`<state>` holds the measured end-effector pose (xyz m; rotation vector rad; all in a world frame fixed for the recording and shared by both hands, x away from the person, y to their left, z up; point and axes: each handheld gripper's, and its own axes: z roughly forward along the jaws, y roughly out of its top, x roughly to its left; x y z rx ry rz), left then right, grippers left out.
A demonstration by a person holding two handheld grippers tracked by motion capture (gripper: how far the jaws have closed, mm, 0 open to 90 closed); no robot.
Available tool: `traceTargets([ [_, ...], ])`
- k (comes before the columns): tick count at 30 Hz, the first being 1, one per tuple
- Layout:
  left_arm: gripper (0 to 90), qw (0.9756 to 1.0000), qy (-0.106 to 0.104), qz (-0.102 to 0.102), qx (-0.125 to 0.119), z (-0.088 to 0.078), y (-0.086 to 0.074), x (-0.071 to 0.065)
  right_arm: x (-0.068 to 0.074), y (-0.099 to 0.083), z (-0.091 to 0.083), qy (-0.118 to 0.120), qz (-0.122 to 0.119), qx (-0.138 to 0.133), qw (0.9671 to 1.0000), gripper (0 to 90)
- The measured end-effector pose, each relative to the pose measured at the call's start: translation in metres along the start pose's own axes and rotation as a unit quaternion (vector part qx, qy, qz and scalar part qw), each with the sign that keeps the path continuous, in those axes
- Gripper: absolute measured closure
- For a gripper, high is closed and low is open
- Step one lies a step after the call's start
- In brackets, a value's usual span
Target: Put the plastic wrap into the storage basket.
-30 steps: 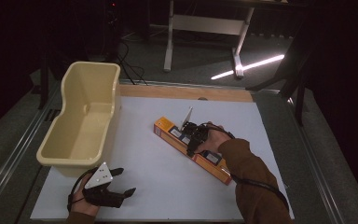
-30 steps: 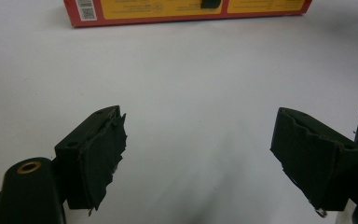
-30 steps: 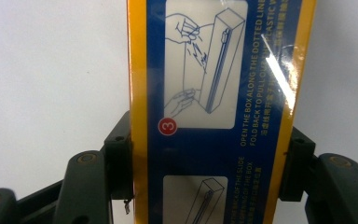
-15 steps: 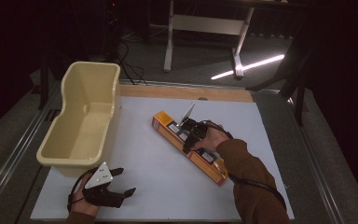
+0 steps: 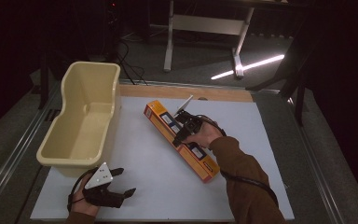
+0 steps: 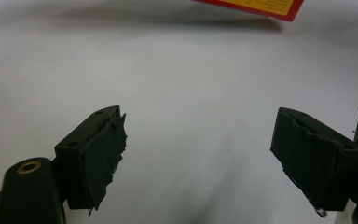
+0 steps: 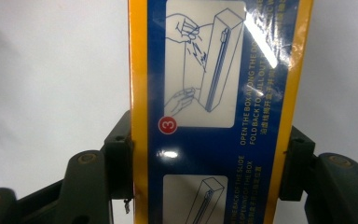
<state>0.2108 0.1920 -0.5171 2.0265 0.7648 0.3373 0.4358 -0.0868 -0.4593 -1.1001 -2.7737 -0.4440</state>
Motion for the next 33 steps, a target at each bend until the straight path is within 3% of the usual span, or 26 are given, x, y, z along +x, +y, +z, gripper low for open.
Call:
traceTargets([
  [5,17.1,1.0,0.0,0.001,0.0,0.0,0.0,0.0,0.003,0.008,-0.007,0.028,0.019,-0.032,0.9989,39.1],
  [13,17.0,1.0,-0.002,0.002,-0.001,0.0,0.0,-0.001,0.005,0.023,-0.022,0.052,0.057,-0.09,0.993,39.1],
  [21,17.0,1.0,-0.003,0.002,-0.001,0.0,0.0,-0.001,0.011,0.035,-0.035,0.084,0.083,-0.12,0.9858,39.1],
  [27,17.1,1.0,-0.003,0.003,-0.002,0.001,0.0,-0.001,0.018,0.043,-0.042,0.098,0.082,-0.131,0.9832,39.1],
  [33,17.0,1.0,-0.006,0.003,-0.002,0.002,0.0,-0.002,0.026,0.055,-0.053,0.125,0.091,-0.143,0.9774,39.1],
])
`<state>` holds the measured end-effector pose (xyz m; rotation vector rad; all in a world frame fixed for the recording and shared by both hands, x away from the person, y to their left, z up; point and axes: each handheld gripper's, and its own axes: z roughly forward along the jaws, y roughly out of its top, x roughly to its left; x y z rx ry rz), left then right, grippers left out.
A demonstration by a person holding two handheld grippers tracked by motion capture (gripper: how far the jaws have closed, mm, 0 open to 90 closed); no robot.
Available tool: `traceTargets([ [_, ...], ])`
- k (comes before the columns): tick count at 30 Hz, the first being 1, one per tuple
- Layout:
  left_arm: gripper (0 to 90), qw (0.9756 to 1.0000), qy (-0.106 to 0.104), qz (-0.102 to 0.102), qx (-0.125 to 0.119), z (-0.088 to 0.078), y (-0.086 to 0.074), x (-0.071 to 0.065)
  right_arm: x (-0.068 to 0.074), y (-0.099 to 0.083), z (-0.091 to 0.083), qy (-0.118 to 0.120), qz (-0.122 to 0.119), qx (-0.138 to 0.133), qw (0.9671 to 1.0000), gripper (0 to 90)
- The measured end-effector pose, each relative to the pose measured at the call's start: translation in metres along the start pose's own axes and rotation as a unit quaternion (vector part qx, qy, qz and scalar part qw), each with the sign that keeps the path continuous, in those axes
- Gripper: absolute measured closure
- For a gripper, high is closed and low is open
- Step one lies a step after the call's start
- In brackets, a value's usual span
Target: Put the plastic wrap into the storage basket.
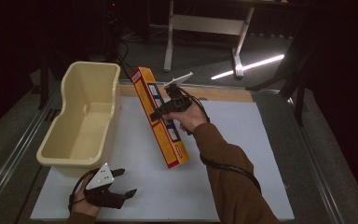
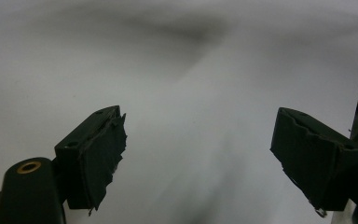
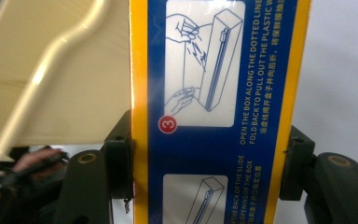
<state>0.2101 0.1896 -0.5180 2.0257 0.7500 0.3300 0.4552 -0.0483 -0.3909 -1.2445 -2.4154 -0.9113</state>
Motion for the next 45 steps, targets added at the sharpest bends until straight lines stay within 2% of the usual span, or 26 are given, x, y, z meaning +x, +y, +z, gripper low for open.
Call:
traceTargets([
  [13,17.0,1.0,-0.003,-0.005,-0.001,0.001,-0.001,0.002,0.021,0.026,-0.009,0.051,0.028,-0.034,0.9977,39.1],
  [18,17.0,1.0,-0.001,-0.006,-0.001,0.001,-0.003,0.002,0.03,0.036,-0.006,0.077,0.038,-0.038,0.9956,39.1],
  [25,17.0,1.0,-0.004,-0.006,-0.001,0.003,-0.003,0.003,0.042,0.048,0.002,0.093,0.056,-0.043,0.9931,39.0],
  [27,17.0,1.0,-0.005,-0.004,-0.001,0.003,-0.003,0.002,0.044,0.051,0.005,0.101,0.063,-0.047,0.9918,39.1],
  [32,17.1,1.0,-0.003,-0.006,-0.001,0.003,-0.004,0.002,0.05,0.056,0.013,0.127,0.091,-0.06,0.9859,39.0],
  [36,17.0,1.0,-0.001,-0.009,-0.003,0.002,-0.005,0.003,0.054,0.058,0.021,0.135,0.101,-0.066,0.9836,39.0],
  [45,17.0,1.0,-0.002,-0.006,-0.002,0.004,-0.004,0.002,0.059,0.062,0.027,0.169,0.137,-0.084,0.9723,39.0],
])
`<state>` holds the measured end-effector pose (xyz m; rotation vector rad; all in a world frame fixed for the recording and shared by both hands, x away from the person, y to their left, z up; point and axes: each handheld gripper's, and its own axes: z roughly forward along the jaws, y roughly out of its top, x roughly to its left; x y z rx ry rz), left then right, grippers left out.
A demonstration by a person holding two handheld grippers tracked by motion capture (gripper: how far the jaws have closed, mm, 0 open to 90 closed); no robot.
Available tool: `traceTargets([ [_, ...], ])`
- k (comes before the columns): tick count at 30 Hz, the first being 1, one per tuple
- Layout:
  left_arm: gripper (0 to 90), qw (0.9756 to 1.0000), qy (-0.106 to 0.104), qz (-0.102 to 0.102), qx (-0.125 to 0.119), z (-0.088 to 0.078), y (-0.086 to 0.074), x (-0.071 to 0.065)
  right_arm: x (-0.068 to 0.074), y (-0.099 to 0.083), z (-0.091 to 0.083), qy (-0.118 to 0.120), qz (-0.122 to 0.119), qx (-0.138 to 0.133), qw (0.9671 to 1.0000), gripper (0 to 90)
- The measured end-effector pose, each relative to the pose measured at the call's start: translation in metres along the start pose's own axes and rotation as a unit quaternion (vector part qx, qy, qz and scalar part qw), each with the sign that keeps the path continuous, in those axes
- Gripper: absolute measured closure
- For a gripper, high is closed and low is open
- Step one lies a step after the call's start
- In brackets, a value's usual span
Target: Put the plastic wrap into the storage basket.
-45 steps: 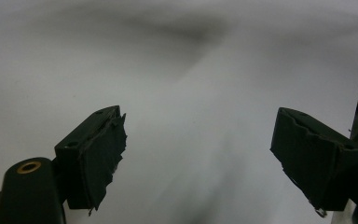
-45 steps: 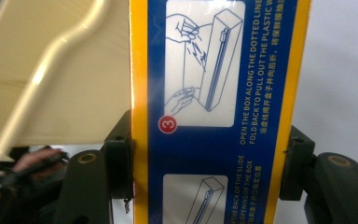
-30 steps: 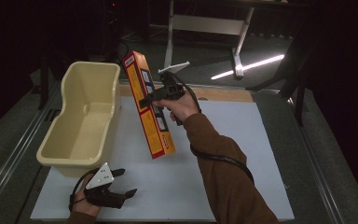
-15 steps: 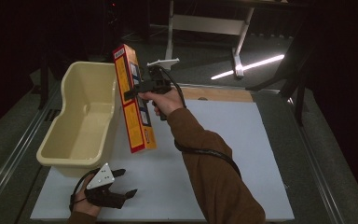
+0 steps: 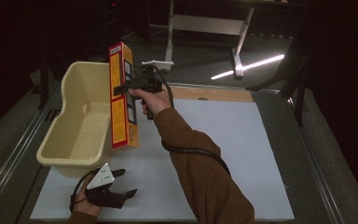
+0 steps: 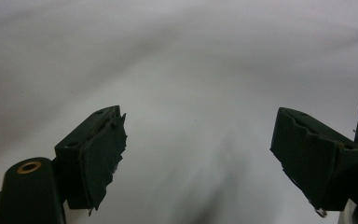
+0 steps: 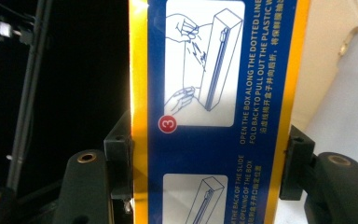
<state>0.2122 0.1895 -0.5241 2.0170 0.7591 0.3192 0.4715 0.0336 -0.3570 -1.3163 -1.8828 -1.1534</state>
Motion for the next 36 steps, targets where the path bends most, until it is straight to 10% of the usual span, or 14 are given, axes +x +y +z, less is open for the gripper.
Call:
traceTargets([
  [36,17.0,1.0,-0.003,0.001,-0.008,-0.001,0.001,-0.001,0.015,-0.011,0.055,0.078,0.07,-0.043,0.9935,38.8],
])
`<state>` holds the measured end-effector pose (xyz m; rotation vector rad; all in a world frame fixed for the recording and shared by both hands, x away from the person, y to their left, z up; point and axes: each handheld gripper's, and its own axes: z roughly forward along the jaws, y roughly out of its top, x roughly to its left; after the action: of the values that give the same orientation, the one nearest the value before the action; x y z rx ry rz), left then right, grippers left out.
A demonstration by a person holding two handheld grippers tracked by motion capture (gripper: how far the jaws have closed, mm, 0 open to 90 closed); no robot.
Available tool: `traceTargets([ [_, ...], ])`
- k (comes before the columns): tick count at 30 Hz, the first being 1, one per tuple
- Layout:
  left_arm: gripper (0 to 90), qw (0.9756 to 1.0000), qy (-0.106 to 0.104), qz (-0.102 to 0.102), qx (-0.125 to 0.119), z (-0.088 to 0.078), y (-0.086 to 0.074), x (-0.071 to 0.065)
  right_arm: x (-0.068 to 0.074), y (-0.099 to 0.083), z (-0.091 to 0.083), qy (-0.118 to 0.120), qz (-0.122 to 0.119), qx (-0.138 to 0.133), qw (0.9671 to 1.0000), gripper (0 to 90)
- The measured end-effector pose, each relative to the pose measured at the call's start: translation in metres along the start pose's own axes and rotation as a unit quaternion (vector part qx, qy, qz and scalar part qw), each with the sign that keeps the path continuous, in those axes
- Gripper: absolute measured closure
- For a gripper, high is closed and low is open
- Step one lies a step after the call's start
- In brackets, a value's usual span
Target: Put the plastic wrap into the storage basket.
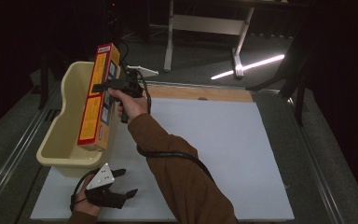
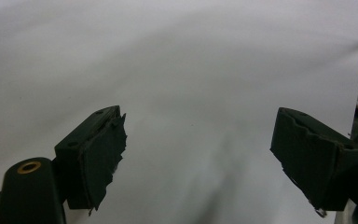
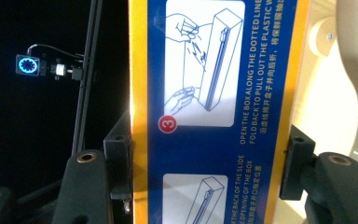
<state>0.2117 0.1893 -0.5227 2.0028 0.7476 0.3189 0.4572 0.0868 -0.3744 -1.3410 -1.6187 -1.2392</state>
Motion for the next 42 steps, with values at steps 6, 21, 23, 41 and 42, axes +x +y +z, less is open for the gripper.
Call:
traceTargets([
  [6,17.0,1.0,-0.001,0.0,0.001,0.0,0.0,0.0,-0.005,-0.005,0.013,-0.008,0.013,0.001,0.9999,38.8],
  [21,16.0,1.0,0.006,-0.002,-0.001,-0.002,-0.001,0.0,-0.017,-0.012,0.036,-0.044,0.027,0.002,0.9987,38.6],
  [23,15.7,1.0,0.008,-0.001,0.0,-0.002,-0.001,0.0,-0.017,-0.012,0.039,-0.049,0.026,0.001,0.9984,38.6],
  [41,15.7,0.9999,0.011,-0.001,-0.003,-0.003,-0.001,0.001,-0.026,-0.018,0.052,-0.1,0.026,0.011,0.9946,38.3],
  [42,15.7,0.9999,0.01,-0.002,-0.003,-0.003,-0.001,0.001,-0.026,-0.017,0.052,-0.102,0.026,0.012,0.9944,38.2],
])
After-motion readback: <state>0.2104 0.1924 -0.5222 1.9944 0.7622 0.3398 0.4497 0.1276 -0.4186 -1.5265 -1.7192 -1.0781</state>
